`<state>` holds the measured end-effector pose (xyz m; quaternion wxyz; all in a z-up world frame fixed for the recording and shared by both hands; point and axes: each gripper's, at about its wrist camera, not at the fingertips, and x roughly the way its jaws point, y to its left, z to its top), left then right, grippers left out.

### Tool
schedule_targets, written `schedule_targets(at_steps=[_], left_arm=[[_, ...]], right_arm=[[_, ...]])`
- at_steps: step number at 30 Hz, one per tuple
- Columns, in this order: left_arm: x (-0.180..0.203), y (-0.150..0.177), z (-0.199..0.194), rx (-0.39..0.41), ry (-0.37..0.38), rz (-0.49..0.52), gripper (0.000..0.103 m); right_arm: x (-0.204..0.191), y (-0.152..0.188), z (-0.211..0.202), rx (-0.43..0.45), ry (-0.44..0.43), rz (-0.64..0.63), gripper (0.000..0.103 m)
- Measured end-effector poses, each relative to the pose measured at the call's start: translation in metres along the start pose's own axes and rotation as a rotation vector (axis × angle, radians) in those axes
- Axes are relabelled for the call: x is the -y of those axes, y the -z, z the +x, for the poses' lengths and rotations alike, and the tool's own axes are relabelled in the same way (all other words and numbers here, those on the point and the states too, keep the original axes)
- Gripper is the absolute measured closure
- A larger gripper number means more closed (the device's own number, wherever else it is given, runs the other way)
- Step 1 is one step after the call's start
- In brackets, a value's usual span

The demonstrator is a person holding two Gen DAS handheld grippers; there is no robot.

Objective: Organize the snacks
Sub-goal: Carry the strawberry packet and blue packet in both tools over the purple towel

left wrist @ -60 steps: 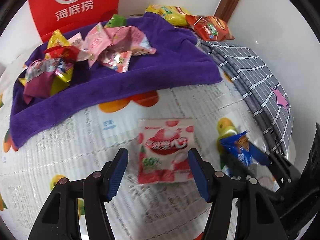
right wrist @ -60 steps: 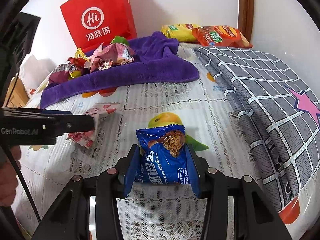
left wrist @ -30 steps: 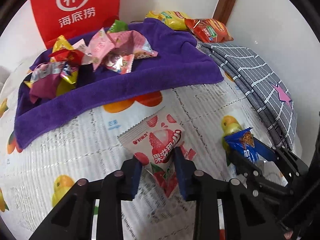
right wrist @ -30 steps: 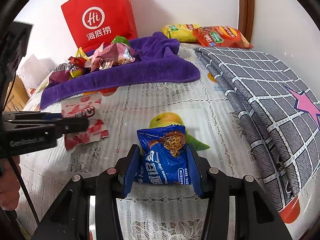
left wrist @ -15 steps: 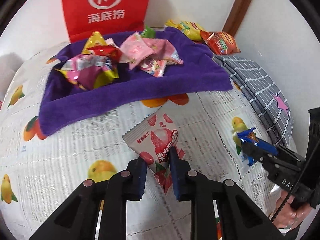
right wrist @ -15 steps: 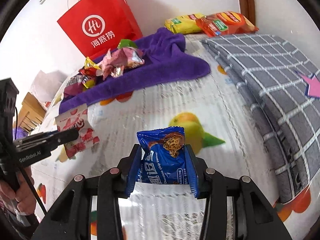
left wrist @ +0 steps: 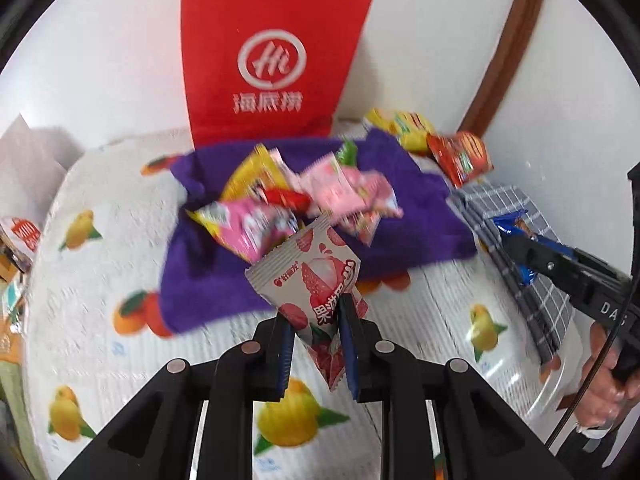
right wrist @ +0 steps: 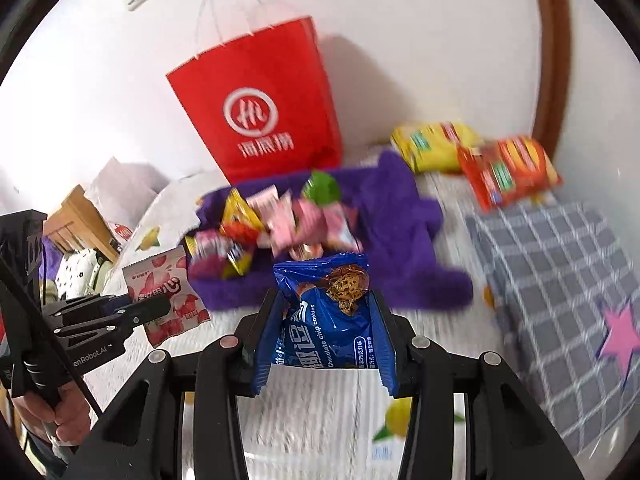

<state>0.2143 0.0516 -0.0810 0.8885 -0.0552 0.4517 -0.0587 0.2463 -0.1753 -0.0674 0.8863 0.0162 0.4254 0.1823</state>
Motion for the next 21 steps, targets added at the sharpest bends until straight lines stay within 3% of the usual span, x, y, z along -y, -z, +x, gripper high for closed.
schedule_targets(at_steps=[11,21], left_arm=[[-0.012,-0.081,-0.001,0.090,-0.017,-0.011,0.083],[-0.030,-0.108,0.035,0.100,-0.062,-0.049,0.083]], right_arm=[[-0.015,-0.078,0.026,0.017,0.029,0.001,0.060],[-0.021,-0.110,0.072,0.011,0.021,0.028,0.060]])
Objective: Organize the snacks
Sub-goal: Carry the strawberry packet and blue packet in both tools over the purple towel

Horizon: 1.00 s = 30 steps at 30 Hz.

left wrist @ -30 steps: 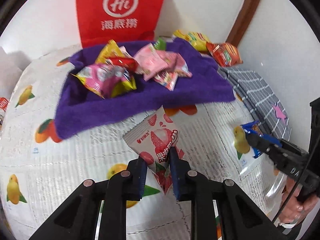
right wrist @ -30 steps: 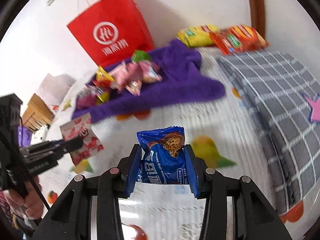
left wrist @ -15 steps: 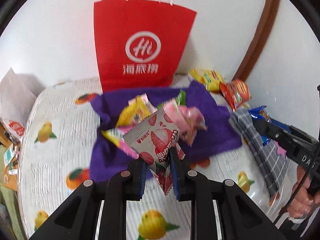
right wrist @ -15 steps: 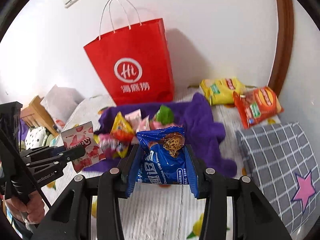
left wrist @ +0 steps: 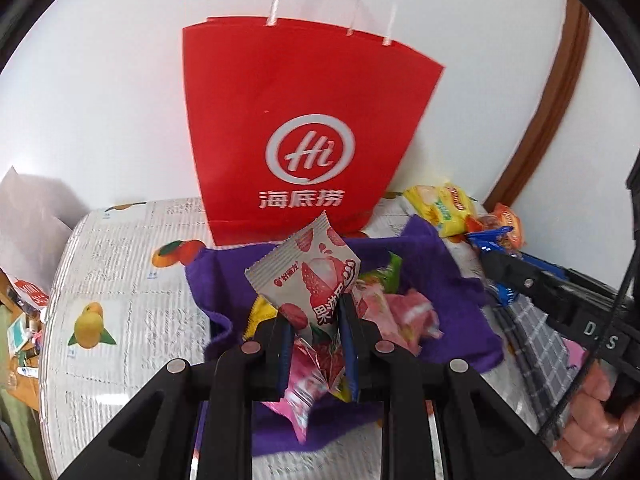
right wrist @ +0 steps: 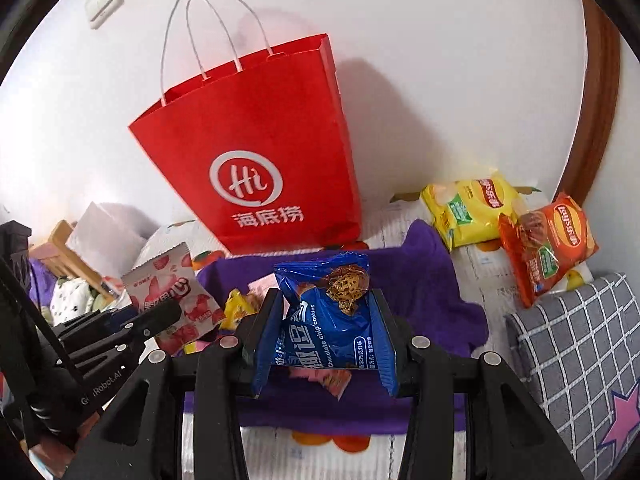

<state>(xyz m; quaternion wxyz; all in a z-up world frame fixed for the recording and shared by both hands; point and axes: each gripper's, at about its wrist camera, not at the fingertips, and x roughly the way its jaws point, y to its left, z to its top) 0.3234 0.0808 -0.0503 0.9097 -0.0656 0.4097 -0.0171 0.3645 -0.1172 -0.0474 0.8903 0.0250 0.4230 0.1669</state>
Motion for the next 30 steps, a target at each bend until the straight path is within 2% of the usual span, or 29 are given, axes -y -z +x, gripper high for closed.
schedule_targets(at_steps=[2,4,12,15,19,30], left_arm=[[-0.003,-0.001,0.007,-0.011,-0.047,0.006,0.083],[-0.009,0.000,0.008,-0.007,-0.060,0.000,0.083],[-0.028,0.001,0.023,-0.055,-0.023,-0.086,0.083],[-0.026,0.003,0.029,-0.076,0.006,-0.089,0.083],[-0.020,0.004,0.030,-0.079,0.002,-0.073,0.083],[-0.017,0.004,0.023,-0.065,0.000,-0.074,0.083]], right_arm=[[-0.001,-0.001,0.007,0.003,-0.020,0.010,0.060],[-0.004,-0.003,0.016,-0.015,-0.026,0.013,0.060],[-0.001,0.003,0.033,-0.043,0.004,-0.031,0.060],[0.010,0.003,0.037,-0.060,0.012,-0.011,0.060],[0.020,0.001,0.037,-0.061,0.013,0.011,0.060],[0.014,0.004,0.045,-0.101,-0.001,-0.001,0.060]])
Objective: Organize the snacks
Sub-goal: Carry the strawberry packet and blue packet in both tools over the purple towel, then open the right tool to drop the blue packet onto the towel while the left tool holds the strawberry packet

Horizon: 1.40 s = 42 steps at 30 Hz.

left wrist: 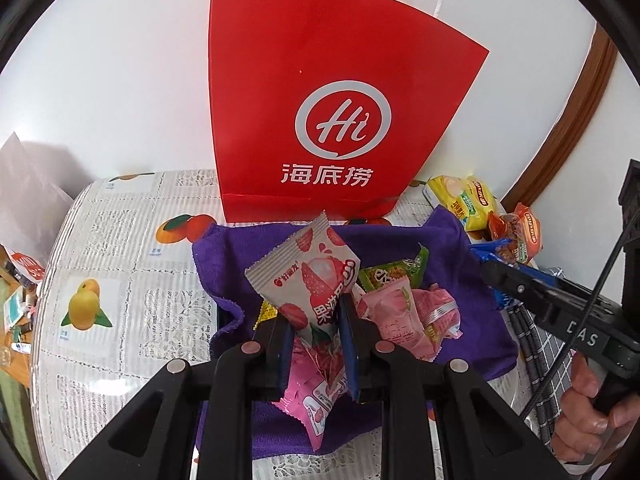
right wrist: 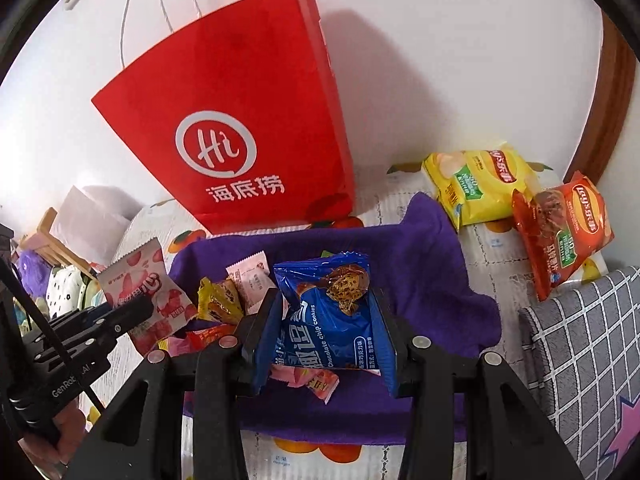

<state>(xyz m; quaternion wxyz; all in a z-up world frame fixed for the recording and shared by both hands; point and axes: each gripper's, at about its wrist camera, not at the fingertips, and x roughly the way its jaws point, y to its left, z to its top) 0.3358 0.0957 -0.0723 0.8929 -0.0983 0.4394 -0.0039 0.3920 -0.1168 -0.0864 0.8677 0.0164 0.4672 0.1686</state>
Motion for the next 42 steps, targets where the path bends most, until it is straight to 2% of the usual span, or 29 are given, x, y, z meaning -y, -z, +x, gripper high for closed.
schedule_targets(at_steps=[5,16,42], left_arm=[[0.001,0.001,0.001,-0.005,0.001,0.002,0.083],[0.004,0.002,0.004,-0.021,-0.001,0.012,0.083],[0.009,0.004,0.010,-0.039,0.011,0.035,0.083]], right_arm=[[0.000,0.000,0.008,-0.018,0.010,-0.003,0.059],[-0.002,0.006,0.038,-0.119,0.040,-0.008,0.058],[0.000,0.005,0.045,-0.155,0.080,-0.016,0.056]])
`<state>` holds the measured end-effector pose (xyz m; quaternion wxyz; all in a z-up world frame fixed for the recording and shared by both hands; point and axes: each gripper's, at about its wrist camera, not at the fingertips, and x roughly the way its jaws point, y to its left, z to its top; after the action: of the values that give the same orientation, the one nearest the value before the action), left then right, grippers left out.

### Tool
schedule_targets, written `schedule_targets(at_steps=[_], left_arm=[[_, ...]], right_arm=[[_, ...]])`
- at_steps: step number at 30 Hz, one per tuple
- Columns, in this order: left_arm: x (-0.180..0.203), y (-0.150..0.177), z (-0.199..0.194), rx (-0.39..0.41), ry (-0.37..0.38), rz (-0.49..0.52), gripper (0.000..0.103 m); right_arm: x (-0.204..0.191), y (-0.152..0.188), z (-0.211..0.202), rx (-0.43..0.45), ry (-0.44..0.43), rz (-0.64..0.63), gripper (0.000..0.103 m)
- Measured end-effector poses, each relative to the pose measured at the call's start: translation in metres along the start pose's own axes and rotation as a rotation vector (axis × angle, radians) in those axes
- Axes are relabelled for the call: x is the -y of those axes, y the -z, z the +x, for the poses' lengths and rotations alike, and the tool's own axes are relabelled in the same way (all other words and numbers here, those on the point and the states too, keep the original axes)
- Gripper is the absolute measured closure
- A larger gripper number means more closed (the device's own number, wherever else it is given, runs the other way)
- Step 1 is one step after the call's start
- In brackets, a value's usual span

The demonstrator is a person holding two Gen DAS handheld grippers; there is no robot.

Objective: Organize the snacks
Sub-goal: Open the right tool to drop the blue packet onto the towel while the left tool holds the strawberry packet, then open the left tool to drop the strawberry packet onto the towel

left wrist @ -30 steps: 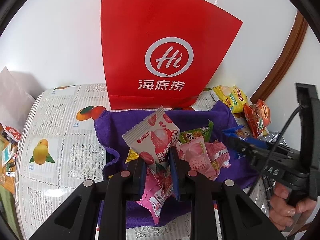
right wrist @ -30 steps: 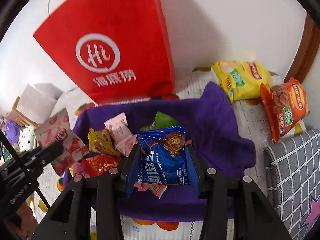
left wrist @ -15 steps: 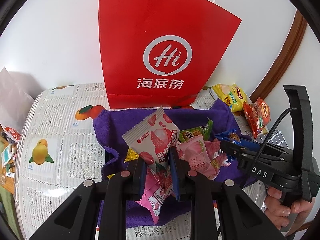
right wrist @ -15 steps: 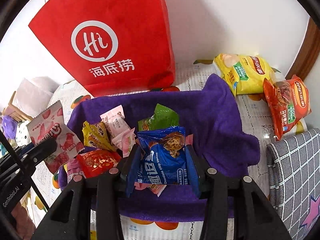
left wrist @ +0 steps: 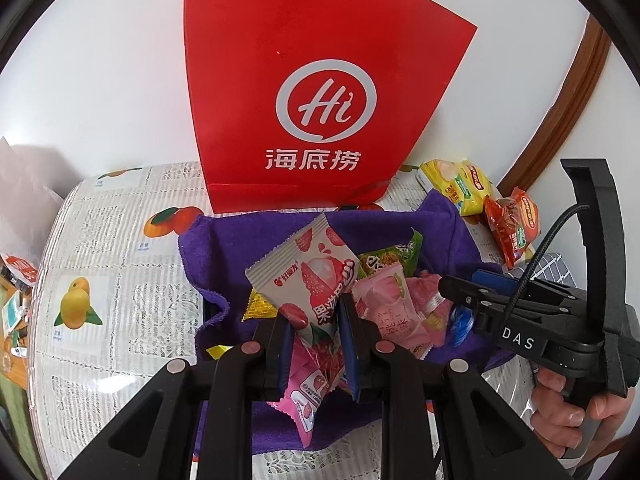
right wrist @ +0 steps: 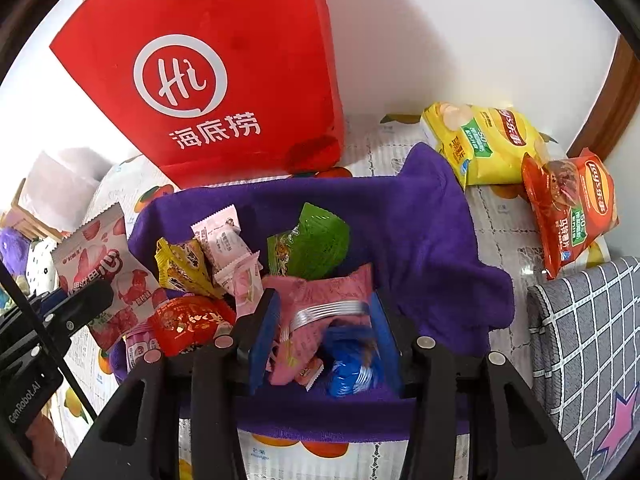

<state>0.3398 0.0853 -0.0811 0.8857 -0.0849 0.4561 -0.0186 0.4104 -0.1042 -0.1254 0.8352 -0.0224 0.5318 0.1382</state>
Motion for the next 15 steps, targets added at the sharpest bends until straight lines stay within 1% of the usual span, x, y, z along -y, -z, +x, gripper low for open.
schedule_targets(at_steps=[3,12,15], left_arm=[[0.002,0.001,0.002,-0.008,0.011,0.002,0.083],[0.008,0.003,0.009,-0.028,0.005,0.026,0.083],[0.012,0.004,0.014,-0.048,0.015,0.044,0.083]], right_arm=[[0.003,-0.001,-0.002,0.004,-0.009,0.010,0.055],[0.012,-0.004,-0.020,0.046,-0.044,0.054,0.054],[0.016,-0.004,-0.025,0.058,-0.059,0.073,0.051]])
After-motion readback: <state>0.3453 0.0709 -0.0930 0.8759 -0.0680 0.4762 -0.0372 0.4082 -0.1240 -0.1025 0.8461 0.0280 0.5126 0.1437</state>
